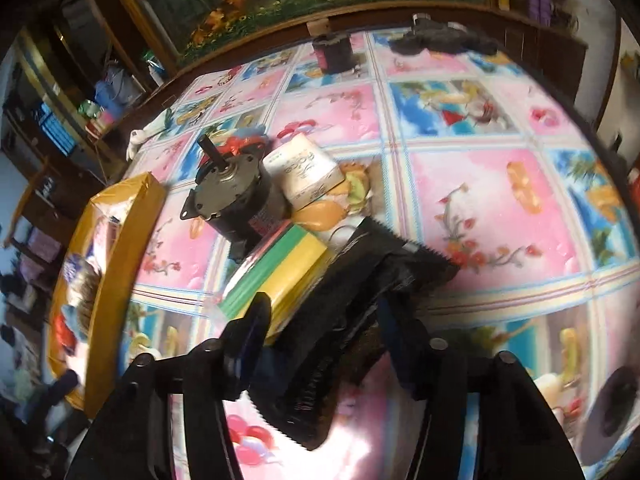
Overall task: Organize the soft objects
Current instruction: 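Grasp the striped sponge stack with the left gripper while the right grasps the black snack bag, then carry the sponges and black bag into the tray and open both grippers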
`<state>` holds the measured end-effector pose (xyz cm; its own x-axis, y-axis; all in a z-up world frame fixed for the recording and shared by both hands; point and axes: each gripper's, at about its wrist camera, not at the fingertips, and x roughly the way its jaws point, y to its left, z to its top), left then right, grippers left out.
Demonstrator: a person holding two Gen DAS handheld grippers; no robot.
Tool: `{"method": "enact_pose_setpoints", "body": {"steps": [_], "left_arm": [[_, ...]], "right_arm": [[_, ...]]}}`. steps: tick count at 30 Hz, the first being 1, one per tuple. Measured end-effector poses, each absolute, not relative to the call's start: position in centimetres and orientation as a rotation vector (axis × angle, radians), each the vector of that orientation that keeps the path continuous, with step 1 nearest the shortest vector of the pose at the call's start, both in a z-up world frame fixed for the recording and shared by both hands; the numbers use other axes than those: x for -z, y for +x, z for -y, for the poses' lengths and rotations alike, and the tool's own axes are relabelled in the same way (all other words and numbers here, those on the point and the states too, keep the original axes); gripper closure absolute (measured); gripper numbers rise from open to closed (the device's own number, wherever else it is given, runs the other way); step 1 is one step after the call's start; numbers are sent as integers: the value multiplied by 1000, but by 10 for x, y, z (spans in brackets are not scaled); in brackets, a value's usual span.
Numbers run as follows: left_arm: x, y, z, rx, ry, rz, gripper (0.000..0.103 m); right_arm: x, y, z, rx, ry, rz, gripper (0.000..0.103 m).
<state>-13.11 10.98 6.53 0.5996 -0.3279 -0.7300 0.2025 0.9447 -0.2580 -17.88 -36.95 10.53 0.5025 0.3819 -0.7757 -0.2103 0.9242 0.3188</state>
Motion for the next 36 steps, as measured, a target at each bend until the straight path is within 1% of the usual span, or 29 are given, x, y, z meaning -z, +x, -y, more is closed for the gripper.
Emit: {"method": "enact_pose_setpoints", "body": {"steps": [2, 3, 4, 5, 6, 7, 10, 14, 19, 20, 22, 23, 24, 26, 27, 33, 35, 36], "left_arm": [[-68, -124, -102, 321, -145, -878, 42], [-70, -120, -96, 321, -124, -873, 42], [-72, -116, -89, 326, -96, -867, 42], [-73, -111, -81, 332, -69, -863, 42], [-74, -105, -73, 343, -42, -860, 42], [-73, -99, -64, 361, -19, -860, 42], [-65, -77, -33, 416, 69, -860, 42], [-52, -46, 9, 469, 182, -877, 42], [-31, -16, 42, 469, 285, -911, 42], [-24, -12, 48, 470, 297, -934, 42], [-14, -11, 54, 461, 322, -957, 42], [-15, -12, 54, 479, 299, -956, 45], [-15, -13, 51, 485, 277, -976, 64], [-20, -17, 45, 500, 249, -982, 66], [-22, -21, 40, 503, 233, -980, 67], [-29, -46, 15, 500, 148, -974, 66], [-25, -42, 18, 488, 153, -984, 65], [-21, -39, 21, 472, 165, -992, 63]], "right_arm": [[-100, -178, 362, -316, 160, -980, 36], [-99, -180, 357, -300, 129, -973, 40], [-99, -185, 354, -286, 95, -961, 45], [-100, -188, 353, -282, 84, -951, 63], [-101, -191, 357, -278, 84, -946, 71], [-100, -192, 362, -272, 89, -943, 74], [-98, -204, 383, -227, 84, -928, 74], [-95, -214, 407, -246, 129, -921, 73], [-99, -221, 426, -287, 169, -921, 71], [-99, -221, 428, -291, 169, -921, 70], [-99, -221, 433, -293, 179, -924, 62], [-100, -221, 436, -289, 185, -919, 54], [-102, -223, 438, -285, 187, -910, 46], [-104, -226, 438, -281, 183, -885, 40], [-105, -227, 438, -282, 182, -878, 39], [-98, -221, 420, -264, 136, -905, 39], [-95, -218, 414, -245, 125, -917, 39], [-95, -217, 412, -235, 118, -919, 39]]}}
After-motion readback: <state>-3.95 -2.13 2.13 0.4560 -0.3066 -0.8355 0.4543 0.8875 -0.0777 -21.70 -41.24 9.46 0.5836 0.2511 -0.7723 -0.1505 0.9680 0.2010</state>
